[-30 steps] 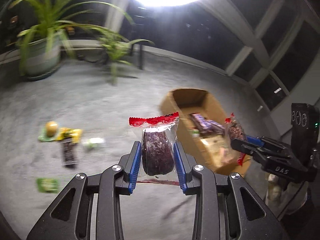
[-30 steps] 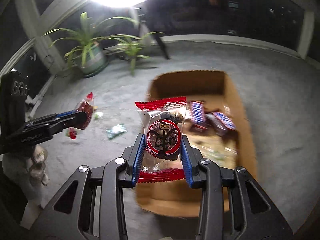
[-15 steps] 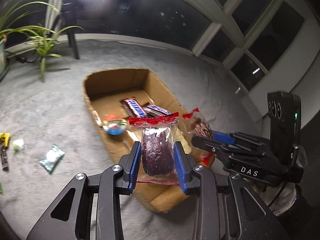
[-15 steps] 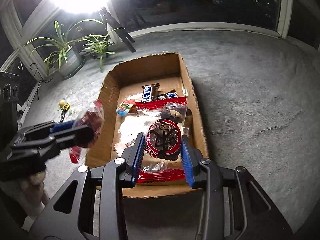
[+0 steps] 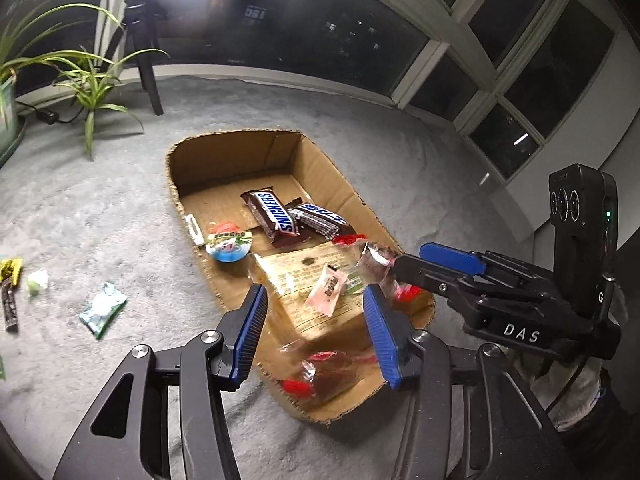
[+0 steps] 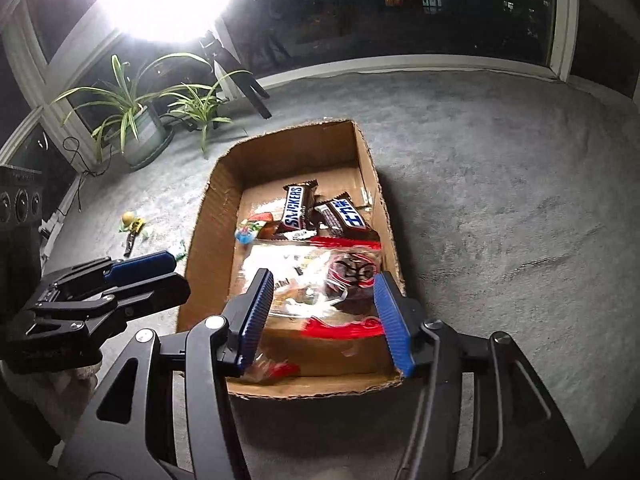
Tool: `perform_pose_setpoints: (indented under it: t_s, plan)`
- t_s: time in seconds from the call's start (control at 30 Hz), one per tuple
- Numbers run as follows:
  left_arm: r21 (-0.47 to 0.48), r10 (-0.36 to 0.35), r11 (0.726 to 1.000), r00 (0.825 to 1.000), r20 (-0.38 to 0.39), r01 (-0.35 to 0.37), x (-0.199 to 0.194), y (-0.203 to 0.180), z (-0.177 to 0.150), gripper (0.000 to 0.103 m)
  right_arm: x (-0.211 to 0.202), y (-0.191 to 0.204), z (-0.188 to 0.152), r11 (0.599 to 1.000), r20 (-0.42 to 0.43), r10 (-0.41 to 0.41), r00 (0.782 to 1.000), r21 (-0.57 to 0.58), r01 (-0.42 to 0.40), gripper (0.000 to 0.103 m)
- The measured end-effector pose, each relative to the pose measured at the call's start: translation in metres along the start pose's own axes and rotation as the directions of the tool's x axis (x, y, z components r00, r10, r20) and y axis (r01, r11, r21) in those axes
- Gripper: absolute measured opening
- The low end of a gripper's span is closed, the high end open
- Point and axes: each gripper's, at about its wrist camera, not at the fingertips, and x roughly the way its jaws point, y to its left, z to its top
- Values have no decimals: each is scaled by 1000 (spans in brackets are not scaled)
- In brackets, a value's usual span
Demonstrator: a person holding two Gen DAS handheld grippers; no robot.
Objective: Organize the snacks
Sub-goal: 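Carry both pastries into the cardboard box and open both tools, then move both open tools back toward the green candy packets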
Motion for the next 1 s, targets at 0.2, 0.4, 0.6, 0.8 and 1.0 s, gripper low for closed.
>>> perform_pose_setpoints:
  t_s: [0.2,0.4,0.6,0.8,1.0]
  plan:
    - [-12,22,1000,999,29,-22,-20,10,-5,49,-3,19,3,1000,15,16,1000,-12,-16,55]
    - [-38,61,998,997,55,-59,-45,32,-13,49,-3,49,5,998,23,50,999,-45,-49,55]
    - [-78,107,992,992,72,-101,-71,63,-21,49,-2,83,5,992,18,94,995,-86,-92,55]
    - [-131,171,978,982,79,-160,-99,109,-28,49,7,121,4,982,-6,133,991,-131,-133,55]
    - [-208,232,955,969,86,-210,-133,164,-36,49,26,159,2,971,-53,185,981,-143,-191,55]
